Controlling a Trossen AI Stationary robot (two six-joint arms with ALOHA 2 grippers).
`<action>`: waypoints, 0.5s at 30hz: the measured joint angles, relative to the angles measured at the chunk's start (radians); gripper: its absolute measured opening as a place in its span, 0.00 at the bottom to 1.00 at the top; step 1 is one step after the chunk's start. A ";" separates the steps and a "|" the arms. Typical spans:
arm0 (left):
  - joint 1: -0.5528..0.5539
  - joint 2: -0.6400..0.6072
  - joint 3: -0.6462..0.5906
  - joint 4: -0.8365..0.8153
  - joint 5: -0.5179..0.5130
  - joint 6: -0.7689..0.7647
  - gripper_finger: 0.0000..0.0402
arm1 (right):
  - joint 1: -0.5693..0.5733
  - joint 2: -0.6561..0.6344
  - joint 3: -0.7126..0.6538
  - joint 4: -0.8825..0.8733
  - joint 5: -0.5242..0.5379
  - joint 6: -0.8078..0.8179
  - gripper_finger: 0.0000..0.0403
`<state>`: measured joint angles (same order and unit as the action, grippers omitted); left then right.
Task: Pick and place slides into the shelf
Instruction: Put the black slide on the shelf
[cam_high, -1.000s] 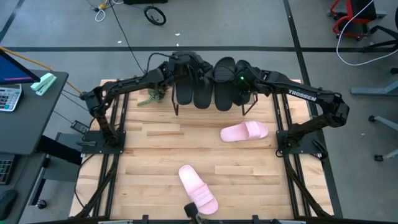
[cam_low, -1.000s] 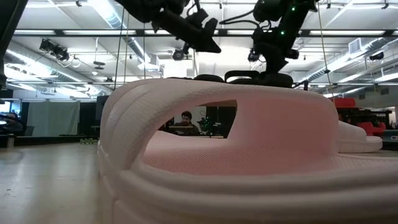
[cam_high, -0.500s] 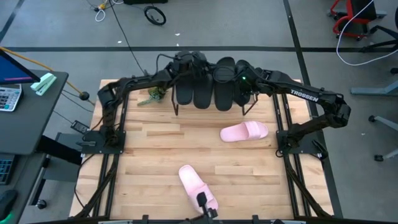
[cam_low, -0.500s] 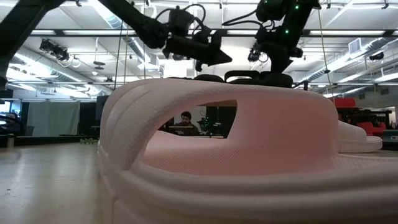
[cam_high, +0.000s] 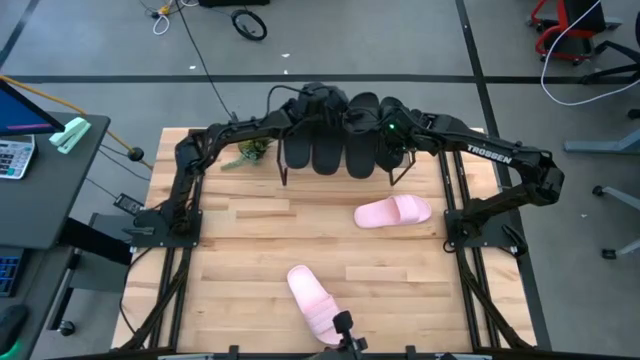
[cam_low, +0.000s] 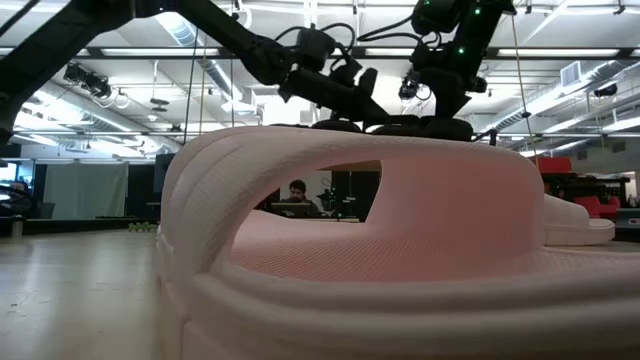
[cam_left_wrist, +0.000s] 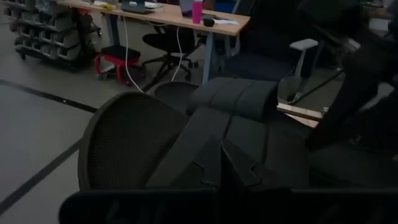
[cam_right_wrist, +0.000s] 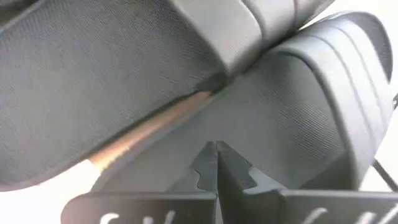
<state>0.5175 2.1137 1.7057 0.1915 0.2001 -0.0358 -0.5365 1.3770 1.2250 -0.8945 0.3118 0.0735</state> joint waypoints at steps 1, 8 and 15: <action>-0.001 0.011 0.010 -0.002 -0.001 -0.004 0.00 | 0.000 0.000 -0.009 -0.002 -0.001 0.006 0.00; 0.023 0.027 0.031 -0.059 0.000 -0.072 0.00 | -0.016 -0.007 -0.143 0.046 -0.034 0.031 0.00; 0.037 0.024 0.031 -0.128 -0.056 -0.080 0.00 | -0.012 -0.004 -0.153 0.070 -0.047 0.031 0.00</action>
<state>0.5545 2.1376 1.7366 0.0630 0.1444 -0.1158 -0.5481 1.3726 1.0722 -0.8245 0.2646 0.1041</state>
